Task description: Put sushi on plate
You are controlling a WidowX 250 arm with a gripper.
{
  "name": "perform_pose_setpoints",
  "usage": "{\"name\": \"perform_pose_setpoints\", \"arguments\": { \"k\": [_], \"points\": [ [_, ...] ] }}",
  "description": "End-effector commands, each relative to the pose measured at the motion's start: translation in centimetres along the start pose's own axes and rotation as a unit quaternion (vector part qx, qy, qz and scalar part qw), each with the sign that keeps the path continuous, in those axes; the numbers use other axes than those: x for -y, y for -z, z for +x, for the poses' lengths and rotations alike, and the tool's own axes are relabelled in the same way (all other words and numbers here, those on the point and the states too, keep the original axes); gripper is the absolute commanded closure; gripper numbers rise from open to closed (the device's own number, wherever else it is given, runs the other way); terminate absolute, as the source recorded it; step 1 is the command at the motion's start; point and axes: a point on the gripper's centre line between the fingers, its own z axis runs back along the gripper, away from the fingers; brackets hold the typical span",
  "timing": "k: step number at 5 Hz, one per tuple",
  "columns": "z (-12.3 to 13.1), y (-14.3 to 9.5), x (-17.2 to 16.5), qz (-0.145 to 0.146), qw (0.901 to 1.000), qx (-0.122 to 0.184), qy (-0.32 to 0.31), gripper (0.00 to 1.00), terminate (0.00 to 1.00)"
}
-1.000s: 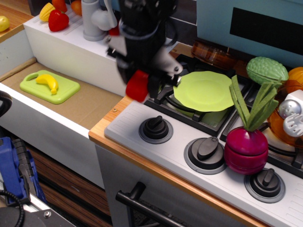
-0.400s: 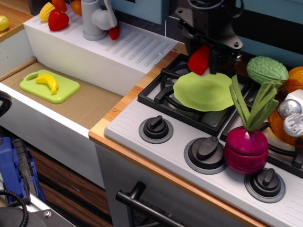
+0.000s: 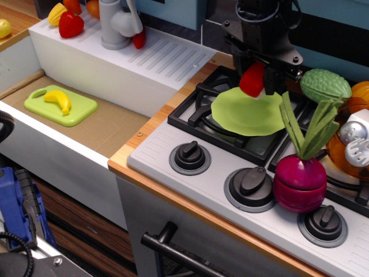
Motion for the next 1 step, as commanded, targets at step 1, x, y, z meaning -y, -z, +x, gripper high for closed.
{"name": "perform_pose_setpoints", "arguments": {
  "k": [1],
  "points": [
    [0.78, -0.6, -0.71, -0.002, 0.9999, 0.016, 0.003, 0.0, 1.0]
  ]
}}
